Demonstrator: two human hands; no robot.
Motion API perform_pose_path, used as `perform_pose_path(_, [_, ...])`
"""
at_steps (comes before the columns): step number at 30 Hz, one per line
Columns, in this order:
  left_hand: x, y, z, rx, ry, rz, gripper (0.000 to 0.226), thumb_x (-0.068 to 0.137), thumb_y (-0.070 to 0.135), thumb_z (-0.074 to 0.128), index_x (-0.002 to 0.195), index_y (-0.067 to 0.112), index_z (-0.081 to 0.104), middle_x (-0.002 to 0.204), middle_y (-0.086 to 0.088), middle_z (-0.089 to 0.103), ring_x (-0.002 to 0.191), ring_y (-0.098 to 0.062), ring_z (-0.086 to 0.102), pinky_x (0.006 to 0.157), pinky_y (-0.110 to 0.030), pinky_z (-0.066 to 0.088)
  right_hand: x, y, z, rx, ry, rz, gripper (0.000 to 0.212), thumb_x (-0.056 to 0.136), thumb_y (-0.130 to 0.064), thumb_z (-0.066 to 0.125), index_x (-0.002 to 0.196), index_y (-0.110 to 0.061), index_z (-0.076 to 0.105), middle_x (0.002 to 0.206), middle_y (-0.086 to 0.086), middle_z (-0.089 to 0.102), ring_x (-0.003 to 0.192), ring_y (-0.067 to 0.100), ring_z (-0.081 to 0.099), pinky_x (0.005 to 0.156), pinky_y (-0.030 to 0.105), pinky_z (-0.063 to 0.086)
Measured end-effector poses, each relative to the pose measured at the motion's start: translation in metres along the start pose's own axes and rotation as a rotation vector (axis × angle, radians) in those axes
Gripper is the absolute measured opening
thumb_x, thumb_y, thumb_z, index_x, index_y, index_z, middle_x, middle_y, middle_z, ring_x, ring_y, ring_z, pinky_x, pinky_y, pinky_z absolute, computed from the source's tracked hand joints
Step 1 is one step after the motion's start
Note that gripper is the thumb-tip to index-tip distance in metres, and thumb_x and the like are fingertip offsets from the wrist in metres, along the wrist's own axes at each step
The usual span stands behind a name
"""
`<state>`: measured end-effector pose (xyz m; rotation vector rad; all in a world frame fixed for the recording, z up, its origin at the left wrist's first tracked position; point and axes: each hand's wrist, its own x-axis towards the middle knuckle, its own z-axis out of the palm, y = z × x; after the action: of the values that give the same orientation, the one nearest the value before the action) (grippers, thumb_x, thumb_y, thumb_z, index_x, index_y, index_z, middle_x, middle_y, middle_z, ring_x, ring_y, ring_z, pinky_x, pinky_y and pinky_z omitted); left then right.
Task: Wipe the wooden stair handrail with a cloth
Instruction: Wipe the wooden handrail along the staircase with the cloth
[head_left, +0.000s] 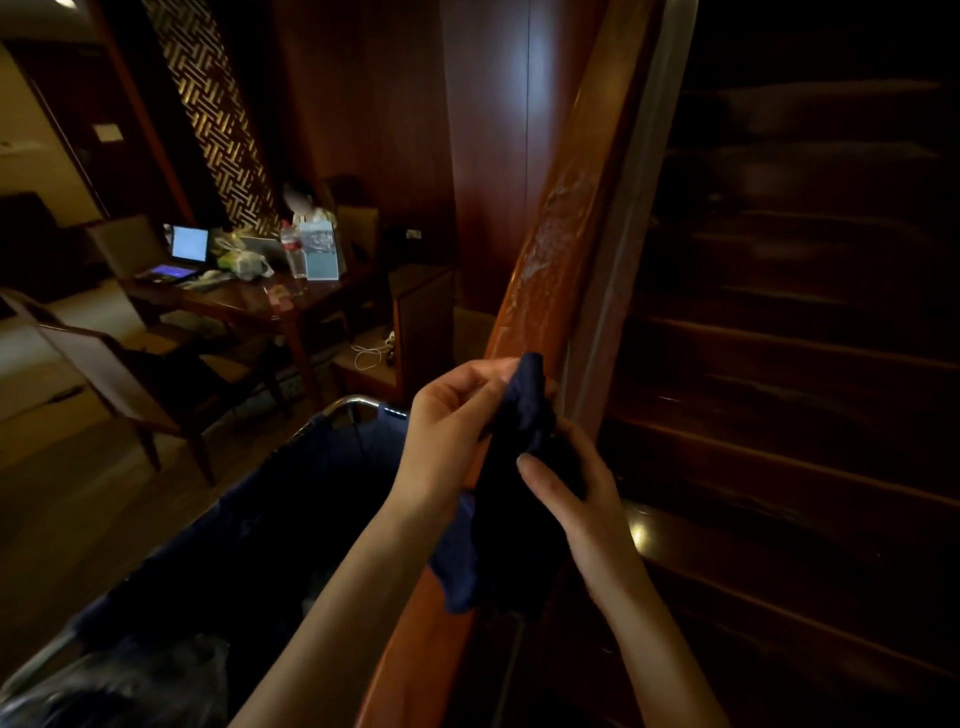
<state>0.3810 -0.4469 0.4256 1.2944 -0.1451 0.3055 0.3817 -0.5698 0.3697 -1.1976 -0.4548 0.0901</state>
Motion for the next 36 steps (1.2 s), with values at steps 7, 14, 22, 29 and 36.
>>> perform_pose_path(7, [-0.020, -0.075, -0.010, 1.019, 0.144, 0.254, 0.030, 0.095, 0.014, 0.059, 0.121, 0.028, 0.066, 0.133, 0.013, 0.058, 0.125, 0.000, 0.050, 0.103, -0.021, 0.042, -0.018, 0.018, -0.048, 0.069, 0.341, -0.052, 0.043, 0.075, -0.015, 0.074, 0.100, -0.049, 0.072, 0.105, -0.020, 0.072, 0.098, -0.002, 0.067, 0.072, 0.010, 0.051])
perform_pose_path(14, [-0.062, -0.123, -0.033, 1.380, 0.128, 0.218, 0.058, 0.101, 0.036, 0.031, 0.153, 0.010, 0.024, 0.162, -0.003, 0.015, 0.150, -0.015, 0.008, 0.122, -0.040, 0.015, -0.011, 0.060, -0.041, -0.758, 0.318, -0.502, 0.051, 0.082, -0.022, 0.059, 0.133, -0.021, 0.058, 0.117, 0.000, 0.047, 0.105, 0.014, 0.052, 0.089, 0.028, 0.047])
perform_pose_path(22, [-0.069, -0.131, -0.035, 1.367, 0.181, 0.242, 0.052, 0.099, 0.021, 0.032, 0.145, -0.002, 0.038, 0.154, -0.016, 0.032, 0.146, -0.031, 0.025, 0.116, -0.050, 0.026, 0.051, 0.060, -0.002, -1.158, -0.285, -0.545, 0.039, 0.086, -0.025, 0.053, 0.120, -0.012, 0.069, 0.128, -0.002, 0.065, 0.128, 0.012, 0.053, 0.120, 0.039, 0.021])
perform_pose_path(29, [-0.070, -0.130, -0.038, 1.319, 0.216, 0.224, 0.054, 0.101, 0.031, 0.031, 0.151, 0.012, 0.029, 0.160, -0.002, 0.022, 0.150, -0.012, 0.012, 0.121, -0.036, 0.014, 0.088, 0.049, -0.010, -1.320, 0.052, -0.617, 0.020, 0.093, -0.028, 0.059, 0.106, -0.024, 0.074, 0.123, -0.012, 0.067, 0.127, 0.017, 0.053, 0.117, 0.044, 0.012])
perform_pose_path(36, [-0.073, -0.130, -0.039, 1.040, 0.397, 0.282, 0.061, 0.096, 0.014, 0.030, 0.155, 0.008, 0.015, 0.164, 0.001, 0.008, 0.151, -0.019, 0.008, 0.122, -0.032, 0.006, 0.051, 0.069, -0.006, -1.253, -0.049, -0.713, 0.023, 0.091, -0.023, 0.055, 0.103, -0.023, 0.075, 0.115, -0.014, 0.070, 0.128, 0.009, 0.051, 0.116, 0.041, 0.015])
